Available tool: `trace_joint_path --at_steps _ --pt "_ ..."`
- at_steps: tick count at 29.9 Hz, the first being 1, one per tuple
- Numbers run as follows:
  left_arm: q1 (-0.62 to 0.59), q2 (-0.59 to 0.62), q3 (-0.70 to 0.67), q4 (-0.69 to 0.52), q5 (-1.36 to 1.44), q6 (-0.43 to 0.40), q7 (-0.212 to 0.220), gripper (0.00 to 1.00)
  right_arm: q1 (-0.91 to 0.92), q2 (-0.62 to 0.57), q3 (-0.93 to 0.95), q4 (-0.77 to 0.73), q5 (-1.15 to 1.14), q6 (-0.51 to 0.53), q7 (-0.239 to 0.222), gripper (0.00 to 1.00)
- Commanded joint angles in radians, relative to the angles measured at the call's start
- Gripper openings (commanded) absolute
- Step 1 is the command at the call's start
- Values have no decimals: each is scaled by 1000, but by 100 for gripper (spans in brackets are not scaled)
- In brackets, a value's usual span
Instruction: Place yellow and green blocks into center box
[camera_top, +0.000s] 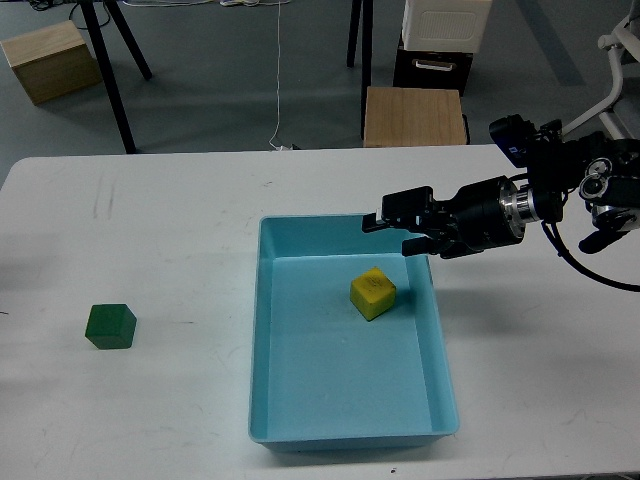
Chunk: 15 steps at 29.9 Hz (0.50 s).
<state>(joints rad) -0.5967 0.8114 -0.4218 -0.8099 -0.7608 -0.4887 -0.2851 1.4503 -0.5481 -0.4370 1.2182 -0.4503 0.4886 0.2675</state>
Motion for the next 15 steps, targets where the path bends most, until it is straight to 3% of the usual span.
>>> trace_joint_path --at_steps 1,7,11,15 --pt "0 0 0 0 1 0 0 100 2 0 -2 0 2 0 1 96" --pt "0 -1 -5 6 1 0 -6 100 16 -32 4 6 4 0 1 97" --pt "6 3 -2 12 3 0 -60 100 22 -194 40 29 4 0 -1 97" --pt "9 3 1 87 1 0 -62 100 22 -334 43 73 2 0 -1 97"
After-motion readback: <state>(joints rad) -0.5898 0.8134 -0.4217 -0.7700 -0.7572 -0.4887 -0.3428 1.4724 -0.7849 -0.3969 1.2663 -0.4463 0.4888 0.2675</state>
